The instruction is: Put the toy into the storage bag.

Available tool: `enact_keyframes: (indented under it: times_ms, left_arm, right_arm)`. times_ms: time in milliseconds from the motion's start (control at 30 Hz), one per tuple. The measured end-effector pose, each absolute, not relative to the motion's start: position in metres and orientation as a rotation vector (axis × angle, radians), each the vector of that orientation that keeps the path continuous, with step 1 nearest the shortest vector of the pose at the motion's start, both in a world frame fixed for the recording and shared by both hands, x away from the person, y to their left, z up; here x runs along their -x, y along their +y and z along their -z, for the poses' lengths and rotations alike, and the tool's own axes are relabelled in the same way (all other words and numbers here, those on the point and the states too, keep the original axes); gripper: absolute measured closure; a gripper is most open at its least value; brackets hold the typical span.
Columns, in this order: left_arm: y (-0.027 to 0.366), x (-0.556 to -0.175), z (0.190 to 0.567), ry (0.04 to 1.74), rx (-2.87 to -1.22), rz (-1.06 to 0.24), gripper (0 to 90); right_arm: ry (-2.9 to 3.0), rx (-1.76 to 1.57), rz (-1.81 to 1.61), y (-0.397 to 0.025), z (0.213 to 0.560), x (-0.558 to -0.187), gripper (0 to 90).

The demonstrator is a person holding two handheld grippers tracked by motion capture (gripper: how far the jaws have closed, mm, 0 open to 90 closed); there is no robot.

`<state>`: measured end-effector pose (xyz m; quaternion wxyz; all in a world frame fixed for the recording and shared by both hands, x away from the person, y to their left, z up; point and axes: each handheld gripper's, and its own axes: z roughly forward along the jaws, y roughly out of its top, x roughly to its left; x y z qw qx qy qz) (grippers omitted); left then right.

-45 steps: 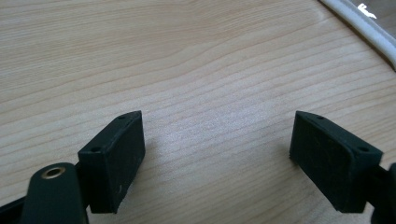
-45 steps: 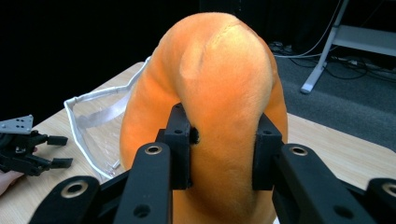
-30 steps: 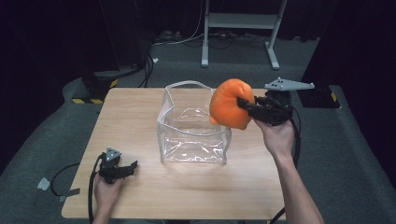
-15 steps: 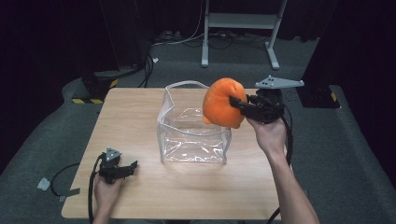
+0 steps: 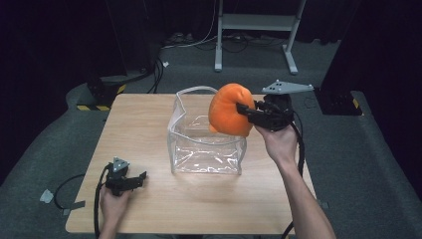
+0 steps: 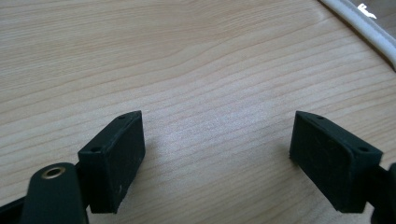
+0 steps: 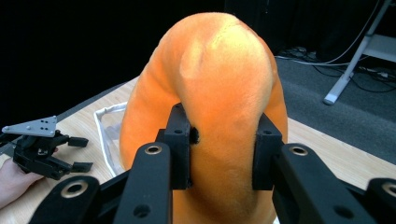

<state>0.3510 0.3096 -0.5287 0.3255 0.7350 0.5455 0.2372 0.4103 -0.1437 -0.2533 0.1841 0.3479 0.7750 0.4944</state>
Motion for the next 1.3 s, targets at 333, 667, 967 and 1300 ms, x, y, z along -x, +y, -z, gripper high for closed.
enact_keyframes:
  times_ms: [333, 667, 967, 1300]
  left_arm:
    - [0.310, -0.351, 0.529, 1.430, -1.927, -0.622, 18.2]
    - [0.310, -0.351, 0.529, 1.430, -1.927, -0.622, 18.2]
    - [0.310, -0.351, 0.529, 1.430, -1.927, -0.622, 18.2]
    - [0.310, -0.351, 0.529, 1.430, -1.927, -0.622, 18.2]
  right_arm:
    - [2.210, -0.956, -1.395, -0.130, 0.256, -0.412, 67.3]
    - [2.235, -0.947, -1.388, -0.119, 0.261, -0.415, 67.2]
    - [2.247, -0.947, -1.365, -0.113, 0.267, -0.417, 67.0]
    - [2.261, -0.954, -1.348, -0.110, 0.276, -0.421, 66.7]
